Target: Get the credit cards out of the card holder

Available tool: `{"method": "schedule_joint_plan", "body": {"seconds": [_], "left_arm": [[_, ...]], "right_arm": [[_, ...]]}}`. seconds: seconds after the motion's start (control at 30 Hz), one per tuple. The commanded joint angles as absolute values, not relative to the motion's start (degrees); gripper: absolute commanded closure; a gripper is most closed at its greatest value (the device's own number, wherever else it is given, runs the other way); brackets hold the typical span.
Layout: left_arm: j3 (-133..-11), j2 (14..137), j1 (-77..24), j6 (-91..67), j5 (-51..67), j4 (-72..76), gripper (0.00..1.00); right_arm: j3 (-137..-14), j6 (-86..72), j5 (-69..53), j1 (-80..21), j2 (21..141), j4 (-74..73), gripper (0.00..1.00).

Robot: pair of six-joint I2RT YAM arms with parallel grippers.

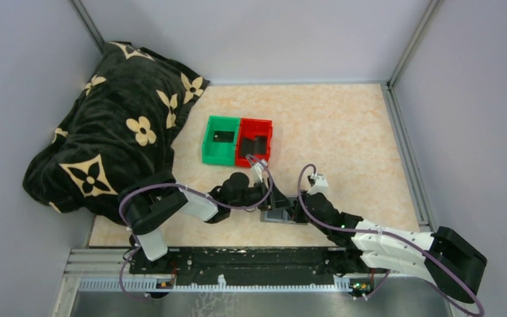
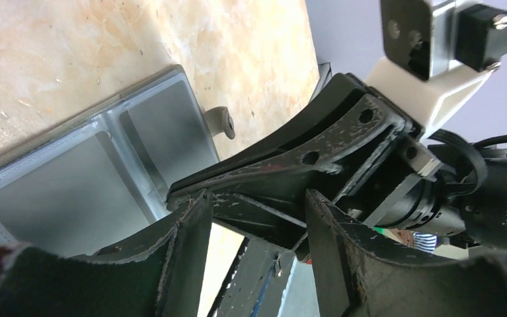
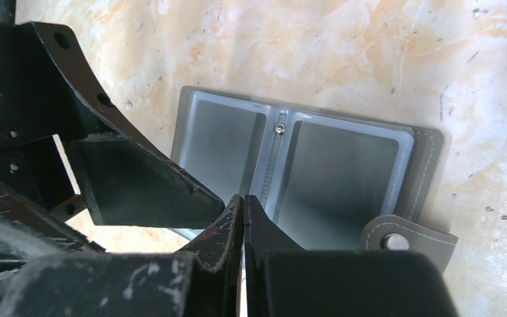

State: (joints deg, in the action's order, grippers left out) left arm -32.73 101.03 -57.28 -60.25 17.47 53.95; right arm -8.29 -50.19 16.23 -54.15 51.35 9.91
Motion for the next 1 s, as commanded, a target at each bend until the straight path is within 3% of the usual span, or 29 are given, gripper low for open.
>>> {"method": "schedule_joint_plan", "body": {"seconds": [0.0, 0.2, 0.3, 0.43, 0.97], "left_arm": [[-31.84, 102.25, -57.31, -60.83, 18.62, 58.72, 0.4], [-28.88, 94.44, -56.11, -55.67, 13.51, 49.71, 0.37], [-28.58, 89.47, -56.07, -52.16, 10.03, 39.48, 0.32], [-27.32, 85.28, -56.33, -50.61, 6.85, 32.18, 0.31], [-31.58, 87.13, -57.62, -48.77, 3.76, 25.47, 0.31]], "right_arm": [[-10.01, -49.85, 17.44, -54.57, 48.26, 7.86, 1.0], [-11.43, -48.58, 17.74, -54.65, 47.93, 5.95, 1.0], [-11.97, -47.69, 18.05, -54.59, 48.55, 5.76, 0.88], [-13.09, -46.79, 18.53, -54.6, 50.77, 5.82, 0.81], [-13.77, -46.55, 17.01, -54.53, 55.21, 8.9, 0.8]]}}
